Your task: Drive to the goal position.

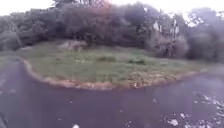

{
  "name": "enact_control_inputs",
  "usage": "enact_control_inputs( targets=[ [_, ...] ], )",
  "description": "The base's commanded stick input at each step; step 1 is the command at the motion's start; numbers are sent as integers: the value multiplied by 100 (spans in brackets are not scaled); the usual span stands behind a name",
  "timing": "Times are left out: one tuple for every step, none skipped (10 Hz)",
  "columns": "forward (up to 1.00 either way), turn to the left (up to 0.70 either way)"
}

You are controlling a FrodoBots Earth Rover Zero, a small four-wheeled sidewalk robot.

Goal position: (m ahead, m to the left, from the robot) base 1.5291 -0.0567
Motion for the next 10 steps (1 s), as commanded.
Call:
enact_control_inputs(
  targets=[
    [45, 0],
    [45, 0],
    [45, 0],
    [45, 0],
    [45, 0],
    [45, 0],
    [45, 0],
    [45, 0],
    [44, 0],
    [24, 0]
  ],
)
